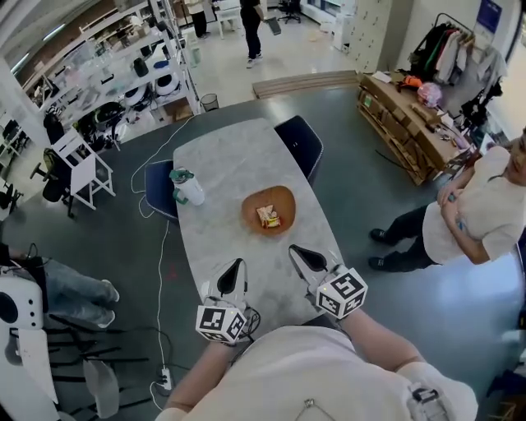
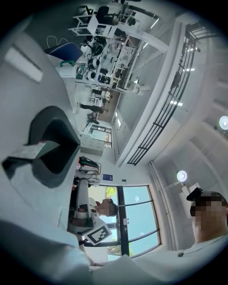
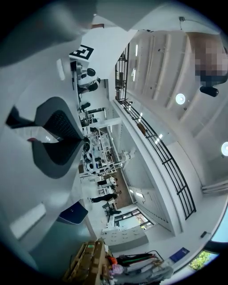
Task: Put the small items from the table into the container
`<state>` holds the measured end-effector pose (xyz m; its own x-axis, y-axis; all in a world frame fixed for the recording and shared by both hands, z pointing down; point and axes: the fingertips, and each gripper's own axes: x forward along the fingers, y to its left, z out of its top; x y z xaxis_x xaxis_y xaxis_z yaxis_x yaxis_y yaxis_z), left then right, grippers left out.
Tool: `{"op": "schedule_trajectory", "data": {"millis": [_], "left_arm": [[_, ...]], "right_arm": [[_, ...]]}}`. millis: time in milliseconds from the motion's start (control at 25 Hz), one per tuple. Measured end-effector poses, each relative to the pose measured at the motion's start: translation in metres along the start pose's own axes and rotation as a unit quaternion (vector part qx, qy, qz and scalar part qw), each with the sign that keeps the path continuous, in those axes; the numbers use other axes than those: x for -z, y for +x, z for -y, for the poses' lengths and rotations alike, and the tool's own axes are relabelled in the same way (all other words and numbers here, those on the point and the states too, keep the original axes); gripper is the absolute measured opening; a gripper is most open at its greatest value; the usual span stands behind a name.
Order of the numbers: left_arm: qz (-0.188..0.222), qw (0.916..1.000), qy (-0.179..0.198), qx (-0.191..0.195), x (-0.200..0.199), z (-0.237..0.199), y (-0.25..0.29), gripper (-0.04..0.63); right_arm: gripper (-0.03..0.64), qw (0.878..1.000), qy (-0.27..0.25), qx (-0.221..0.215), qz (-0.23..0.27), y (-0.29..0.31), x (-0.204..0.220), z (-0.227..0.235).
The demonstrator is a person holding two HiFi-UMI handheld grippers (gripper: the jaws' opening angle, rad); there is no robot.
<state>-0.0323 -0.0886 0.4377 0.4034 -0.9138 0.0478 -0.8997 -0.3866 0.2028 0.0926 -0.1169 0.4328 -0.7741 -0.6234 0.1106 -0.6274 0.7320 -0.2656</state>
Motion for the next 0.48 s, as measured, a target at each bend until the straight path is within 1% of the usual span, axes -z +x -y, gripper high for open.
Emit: {"op": "schedule_trajectory", "data": {"millis": [480], "left_arm": [[0.007,0.9998,0.000,-0.018,-0.004,-0.014,-0.009,0.003]], "right_arm": [[0.026,1.000,0.005,0.001,0.001,0.013,-0.009,-0.001]]}}
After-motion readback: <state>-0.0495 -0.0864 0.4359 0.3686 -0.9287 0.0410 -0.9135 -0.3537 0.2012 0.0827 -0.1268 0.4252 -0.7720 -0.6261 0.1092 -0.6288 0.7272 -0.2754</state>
